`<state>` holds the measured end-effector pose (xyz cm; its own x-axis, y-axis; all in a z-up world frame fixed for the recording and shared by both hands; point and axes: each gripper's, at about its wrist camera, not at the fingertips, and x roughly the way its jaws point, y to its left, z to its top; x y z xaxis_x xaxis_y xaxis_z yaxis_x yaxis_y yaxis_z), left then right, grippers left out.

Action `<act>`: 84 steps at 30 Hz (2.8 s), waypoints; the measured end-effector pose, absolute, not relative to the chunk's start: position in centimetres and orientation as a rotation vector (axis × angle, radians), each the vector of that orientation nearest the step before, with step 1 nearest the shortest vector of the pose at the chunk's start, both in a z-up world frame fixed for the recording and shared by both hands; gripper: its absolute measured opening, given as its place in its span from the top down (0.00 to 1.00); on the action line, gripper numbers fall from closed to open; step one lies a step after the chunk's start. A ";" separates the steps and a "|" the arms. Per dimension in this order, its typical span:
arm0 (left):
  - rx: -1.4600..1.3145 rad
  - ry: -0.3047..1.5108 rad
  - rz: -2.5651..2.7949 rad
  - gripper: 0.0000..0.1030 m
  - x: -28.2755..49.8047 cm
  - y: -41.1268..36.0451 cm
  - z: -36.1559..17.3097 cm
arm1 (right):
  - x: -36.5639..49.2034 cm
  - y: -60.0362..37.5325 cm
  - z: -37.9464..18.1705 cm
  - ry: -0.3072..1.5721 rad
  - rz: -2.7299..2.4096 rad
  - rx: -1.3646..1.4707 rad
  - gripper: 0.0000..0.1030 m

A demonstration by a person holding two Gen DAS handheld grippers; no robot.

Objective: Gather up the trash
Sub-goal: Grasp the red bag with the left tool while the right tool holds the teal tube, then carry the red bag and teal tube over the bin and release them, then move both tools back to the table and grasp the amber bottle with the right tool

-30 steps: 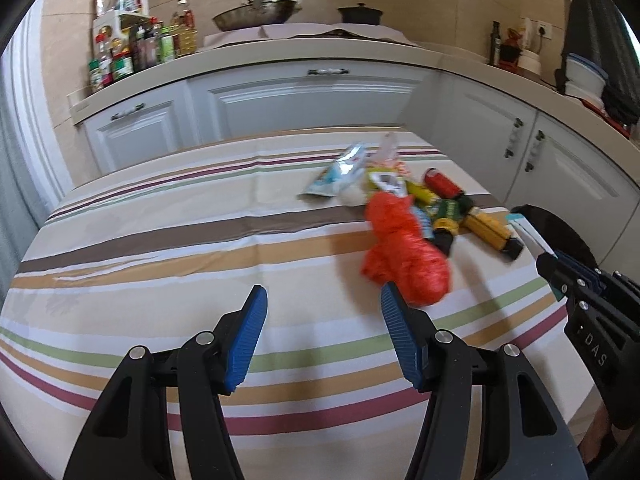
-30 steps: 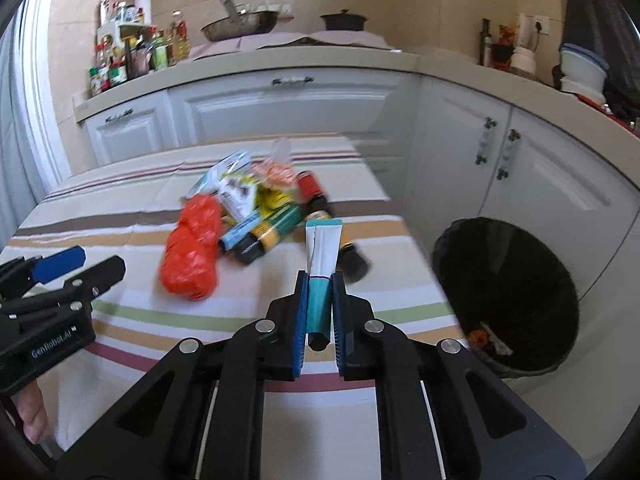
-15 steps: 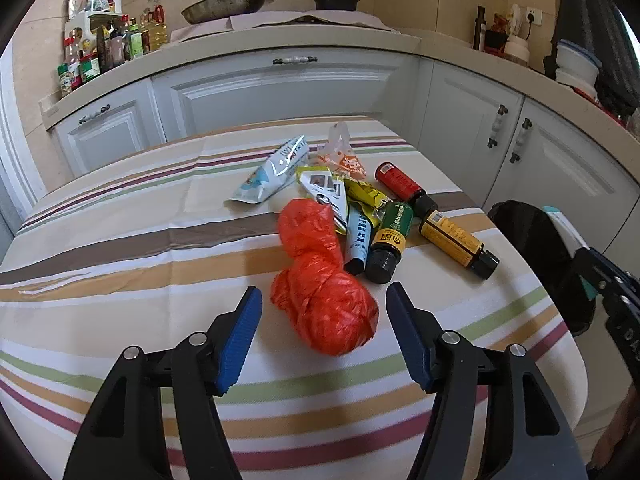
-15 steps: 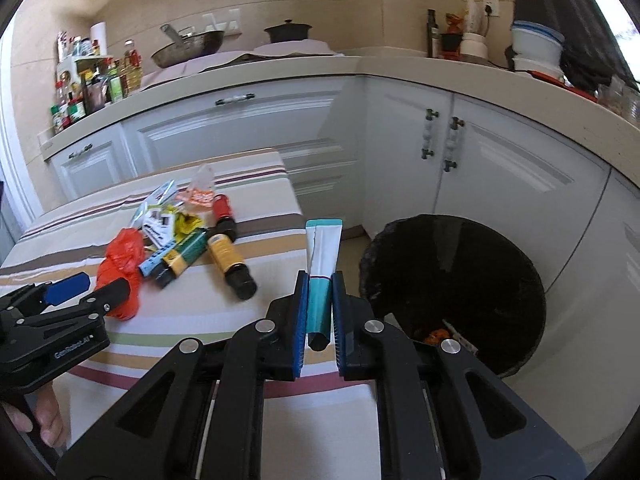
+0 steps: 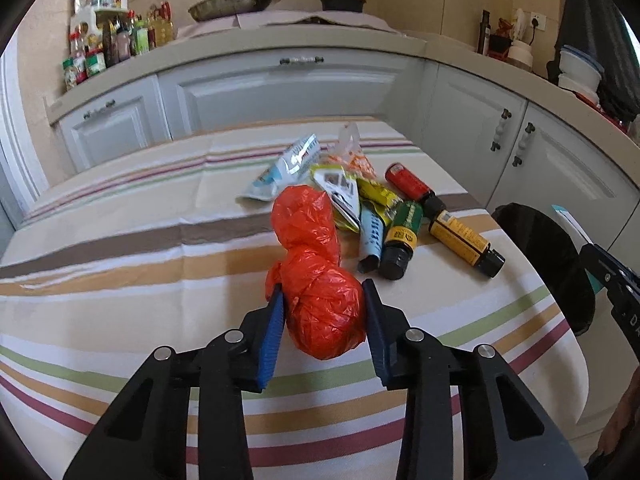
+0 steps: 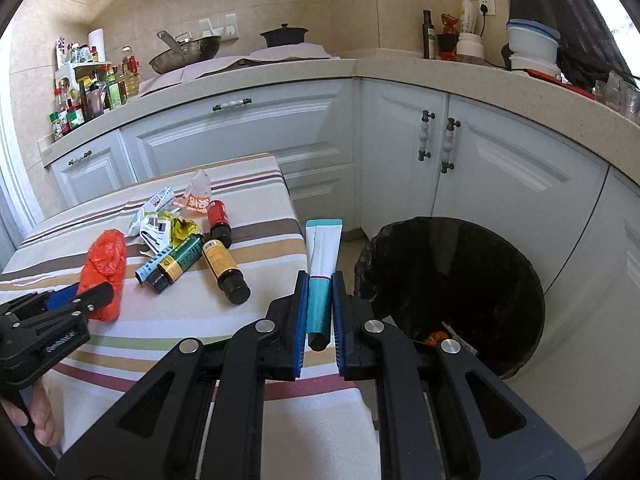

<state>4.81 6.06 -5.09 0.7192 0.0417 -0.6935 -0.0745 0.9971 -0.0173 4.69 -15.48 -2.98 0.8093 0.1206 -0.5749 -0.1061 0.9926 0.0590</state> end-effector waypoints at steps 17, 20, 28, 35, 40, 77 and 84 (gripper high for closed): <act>0.021 0.604 -0.158 0.63 6.0 -1.8 0.3 | 5.3 -21.4 0.4 0.506 -0.039 0.024 0.89; 0.031 0.599 -0.204 0.63 7.3 -4.1 0.5 | 5.8 -23.2 0.6 0.498 -0.076 0.028 0.89; 0.077 0.578 -0.281 0.63 9.9 -9.5 0.3 | 7.0 -27.3 0.0 0.497 -0.151 0.051 0.89; 0.141 0.589 -0.328 0.63 11.8 -13.6 -0.8 | 8.1 -29.6 -1.1 0.515 -0.179 0.069 0.89; 0.166 0.611 -0.341 0.63 12.8 -15.2 -1.7 | 8.8 -30.8 -1.8 0.526 -0.193 0.082 0.89; 0.066 0.579 -0.159 0.26 11.3 -7.7 0.8 | 9.3 -25.4 -0.1 0.480 -0.072 0.096 0.63; 0.024 0.598 -0.046 0.26 10.3 -2.5 0.5 | 9.5 -20.9 0.1 0.490 0.019 0.073 0.63</act>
<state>10.35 -2.52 0.53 0.8254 -0.0358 -0.5635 0.0500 0.9987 0.0097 9.54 -20.91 0.14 0.8822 0.0360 -0.4694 -0.0010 0.9972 0.0745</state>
